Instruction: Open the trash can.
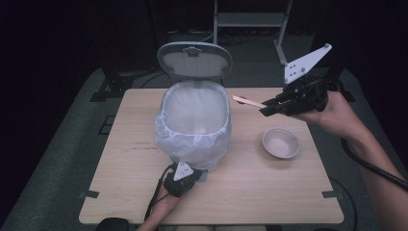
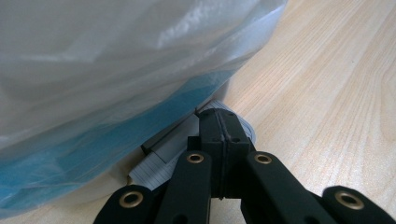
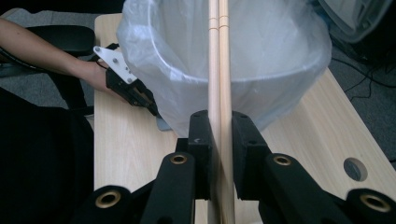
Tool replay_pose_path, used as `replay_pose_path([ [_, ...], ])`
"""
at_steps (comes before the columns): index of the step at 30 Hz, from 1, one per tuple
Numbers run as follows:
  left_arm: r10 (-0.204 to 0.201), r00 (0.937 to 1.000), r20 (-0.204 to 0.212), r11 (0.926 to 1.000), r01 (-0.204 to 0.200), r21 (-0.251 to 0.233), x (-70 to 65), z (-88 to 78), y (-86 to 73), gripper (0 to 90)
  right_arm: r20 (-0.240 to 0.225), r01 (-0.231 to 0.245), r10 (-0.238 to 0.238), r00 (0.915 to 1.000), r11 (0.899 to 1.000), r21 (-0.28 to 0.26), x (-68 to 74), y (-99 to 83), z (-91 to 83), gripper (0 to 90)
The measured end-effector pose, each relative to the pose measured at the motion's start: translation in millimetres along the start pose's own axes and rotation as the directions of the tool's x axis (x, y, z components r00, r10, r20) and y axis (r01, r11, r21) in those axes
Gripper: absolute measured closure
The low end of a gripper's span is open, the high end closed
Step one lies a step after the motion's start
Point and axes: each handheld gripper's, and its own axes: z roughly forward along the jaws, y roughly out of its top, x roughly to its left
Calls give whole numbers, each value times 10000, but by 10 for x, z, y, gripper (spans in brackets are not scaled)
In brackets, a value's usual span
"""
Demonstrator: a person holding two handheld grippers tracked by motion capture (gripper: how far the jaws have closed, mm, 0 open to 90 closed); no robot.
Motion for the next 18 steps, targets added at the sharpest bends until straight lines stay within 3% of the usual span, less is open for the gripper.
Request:
replay_pose_path([
  [9, -31, 10000, 9, 10000, 30, 37, 2, -2, 1, 900, -242, 534, -528, 9983, 9983, 251, 61, 422, 81, 788],
  [18, -33, 10000, -3, 10000, 33, 33, 2, -3, 1, 900, -379, 864, -848, 9957, 9954, 423, 80, 660, 201, 788],
])
